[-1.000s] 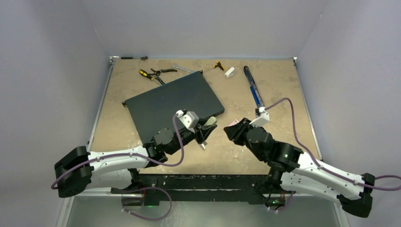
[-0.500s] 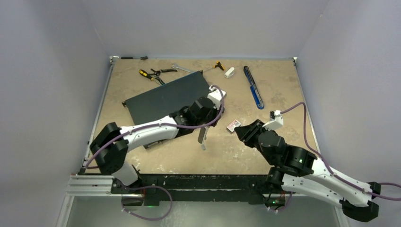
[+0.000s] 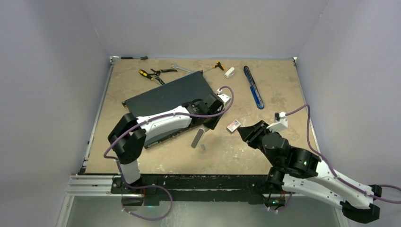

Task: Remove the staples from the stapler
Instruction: Unload the staple at the center of the board.

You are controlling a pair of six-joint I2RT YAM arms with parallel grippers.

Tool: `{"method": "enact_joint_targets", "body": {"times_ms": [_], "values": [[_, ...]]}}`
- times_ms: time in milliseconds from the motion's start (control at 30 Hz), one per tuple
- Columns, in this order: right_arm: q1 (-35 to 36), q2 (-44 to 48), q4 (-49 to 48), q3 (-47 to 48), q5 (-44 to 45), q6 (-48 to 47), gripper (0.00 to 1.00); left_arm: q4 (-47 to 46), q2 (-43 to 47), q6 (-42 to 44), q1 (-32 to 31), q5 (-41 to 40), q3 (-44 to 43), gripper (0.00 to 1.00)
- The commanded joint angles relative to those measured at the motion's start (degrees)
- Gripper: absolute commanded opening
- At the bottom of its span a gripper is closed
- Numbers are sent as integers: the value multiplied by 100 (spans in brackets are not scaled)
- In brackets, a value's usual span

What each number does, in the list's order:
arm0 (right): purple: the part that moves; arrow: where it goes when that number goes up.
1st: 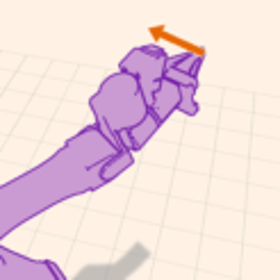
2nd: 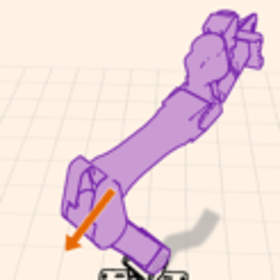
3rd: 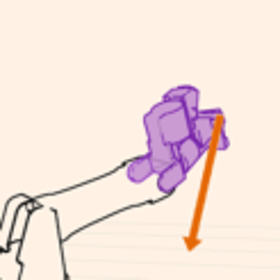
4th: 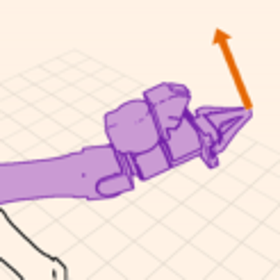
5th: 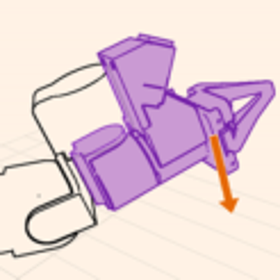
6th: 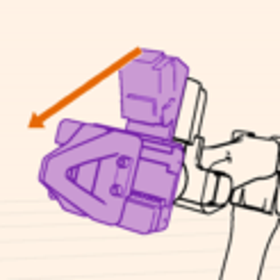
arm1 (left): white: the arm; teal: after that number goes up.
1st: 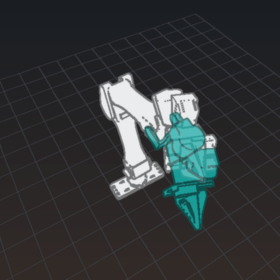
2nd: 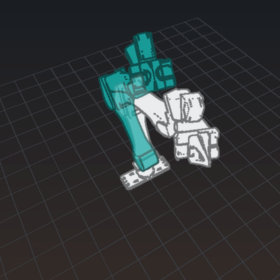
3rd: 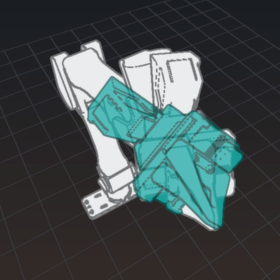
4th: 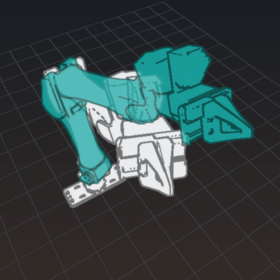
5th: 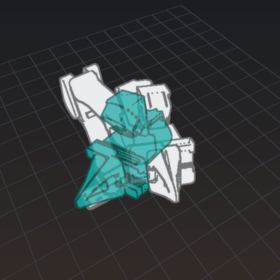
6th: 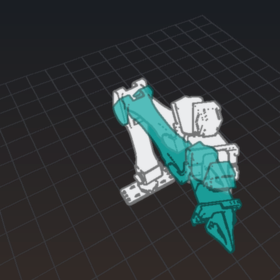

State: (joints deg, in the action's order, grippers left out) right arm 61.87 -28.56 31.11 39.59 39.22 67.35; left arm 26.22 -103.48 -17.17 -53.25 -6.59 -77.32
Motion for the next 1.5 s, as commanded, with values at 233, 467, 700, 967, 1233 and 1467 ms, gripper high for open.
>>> {"method": "enact_joint_targets", "body": {"times_ms": [233,467,700,967,1233,1467], "values": [[21,758,-1047,-240,-329,-1289,60,-2304,2664,-203,5,817,1318,0],[26,1575,-2612,-556,-2091,-3294,71,-4663,4939,-165,7,1416,3082,0],[21,174,-5557,-1092,-4379,-5354,78,-6822,5882,-377,3,1833,4253,0],[25,-1764,-6387,-236,-5965,-7045,81,-7416,5932,-476,4,2497,4300,0],[24,-2049,-6417,89,-6812,-7417,77,-7133,6246,-480,7,3063,4258,0],[17,-2413,-6572,283,-6974,-7228,58,-7274,6274,-559,4,3285,4275,0]]}}
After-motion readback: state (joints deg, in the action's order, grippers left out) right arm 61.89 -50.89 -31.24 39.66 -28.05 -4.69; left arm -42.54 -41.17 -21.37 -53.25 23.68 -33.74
